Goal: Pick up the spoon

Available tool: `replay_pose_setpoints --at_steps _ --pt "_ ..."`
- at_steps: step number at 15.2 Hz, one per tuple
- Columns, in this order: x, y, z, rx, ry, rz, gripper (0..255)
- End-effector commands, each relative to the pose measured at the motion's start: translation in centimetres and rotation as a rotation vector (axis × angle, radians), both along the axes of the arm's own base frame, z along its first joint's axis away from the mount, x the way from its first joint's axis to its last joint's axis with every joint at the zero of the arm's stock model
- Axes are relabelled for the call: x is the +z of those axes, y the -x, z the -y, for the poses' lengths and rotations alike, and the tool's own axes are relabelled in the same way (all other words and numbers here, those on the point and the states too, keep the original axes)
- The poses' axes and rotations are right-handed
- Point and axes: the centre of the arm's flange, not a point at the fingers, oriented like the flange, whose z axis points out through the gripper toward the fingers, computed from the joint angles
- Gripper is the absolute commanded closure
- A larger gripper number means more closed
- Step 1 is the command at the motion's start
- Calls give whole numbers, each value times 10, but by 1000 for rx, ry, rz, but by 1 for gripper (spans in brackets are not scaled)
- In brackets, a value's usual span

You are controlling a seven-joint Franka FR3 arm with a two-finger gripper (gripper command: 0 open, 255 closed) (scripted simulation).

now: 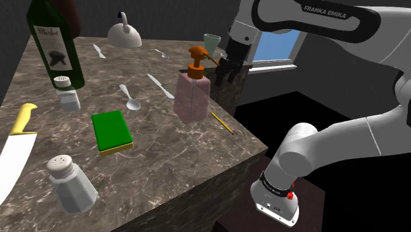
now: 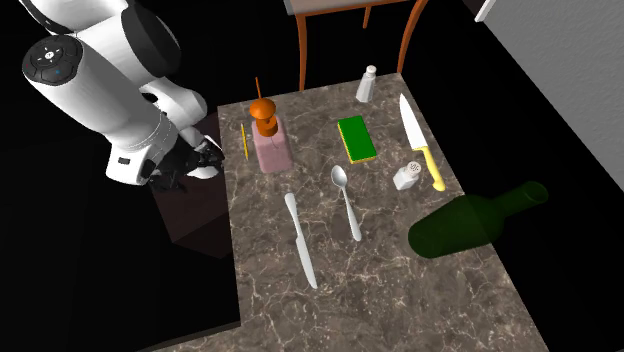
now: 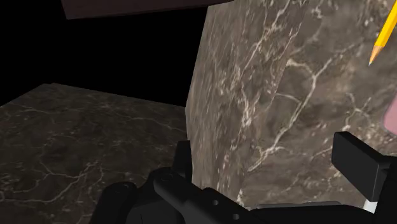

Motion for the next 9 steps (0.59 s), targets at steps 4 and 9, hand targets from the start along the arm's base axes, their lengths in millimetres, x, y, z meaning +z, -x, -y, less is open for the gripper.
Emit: replay_pose_setpoints --at_steps 4,9 --pt "0 -25 -32 -30 -11 -24 0" --pt "-2 -69 -83 -79 -28 -64 0"
